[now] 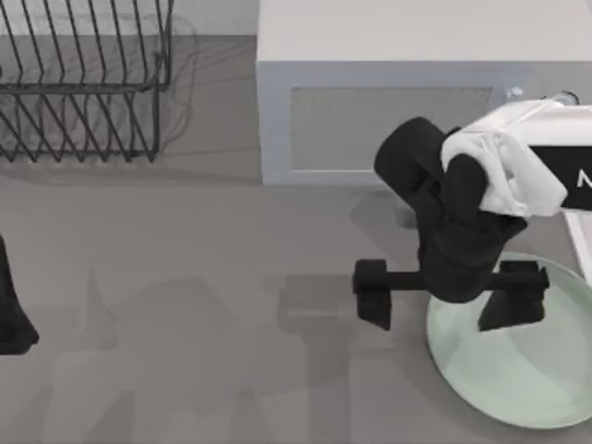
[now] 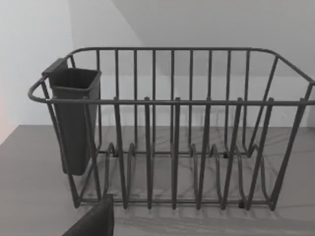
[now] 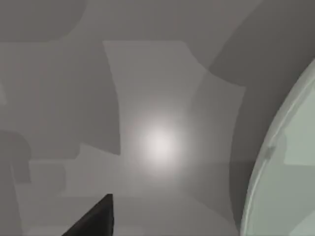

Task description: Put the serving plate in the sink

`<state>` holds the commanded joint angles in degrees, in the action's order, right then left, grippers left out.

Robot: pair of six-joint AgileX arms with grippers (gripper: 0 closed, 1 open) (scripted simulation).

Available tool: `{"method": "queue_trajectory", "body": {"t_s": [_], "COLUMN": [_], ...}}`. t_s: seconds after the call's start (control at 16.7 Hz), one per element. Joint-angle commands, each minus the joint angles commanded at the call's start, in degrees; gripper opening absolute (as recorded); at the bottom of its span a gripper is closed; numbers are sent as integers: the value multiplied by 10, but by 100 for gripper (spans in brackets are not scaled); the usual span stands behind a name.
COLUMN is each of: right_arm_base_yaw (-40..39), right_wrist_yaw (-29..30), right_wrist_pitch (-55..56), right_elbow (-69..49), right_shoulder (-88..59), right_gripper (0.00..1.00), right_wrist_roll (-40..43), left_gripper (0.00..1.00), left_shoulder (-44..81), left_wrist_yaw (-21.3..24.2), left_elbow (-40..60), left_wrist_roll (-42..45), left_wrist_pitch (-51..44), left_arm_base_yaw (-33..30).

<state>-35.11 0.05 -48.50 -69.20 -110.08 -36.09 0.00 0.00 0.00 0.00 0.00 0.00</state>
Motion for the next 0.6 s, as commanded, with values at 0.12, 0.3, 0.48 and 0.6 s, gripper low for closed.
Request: {"method": "queue_trajectory", "body": {"t_s": [0.12, 0.3, 0.48, 0.6], "right_arm_base_yaw": [-1, -2, -2, -2], "right_wrist_yaw": [0, 0, 0, 0], "right_wrist_pitch": [54, 90, 91, 91], "right_elbow": [28, 52, 52, 52], "right_shoulder": [-23, -44, -45, -45], "right_gripper": [100, 100, 100, 92], "right_wrist_roll": [-1, -2, -2, -2], "left_gripper": [100, 100, 100, 100], "left_shoulder": [0, 0, 0, 0], "left_wrist_yaw": [0, 0, 0, 0], "left_elbow": [0, 0, 0, 0], "left_wrist_roll": [0, 0, 0, 0], "left_wrist_pitch": [0, 0, 0, 0], "left_arm_base_yaw": [0, 0, 0, 0]}}
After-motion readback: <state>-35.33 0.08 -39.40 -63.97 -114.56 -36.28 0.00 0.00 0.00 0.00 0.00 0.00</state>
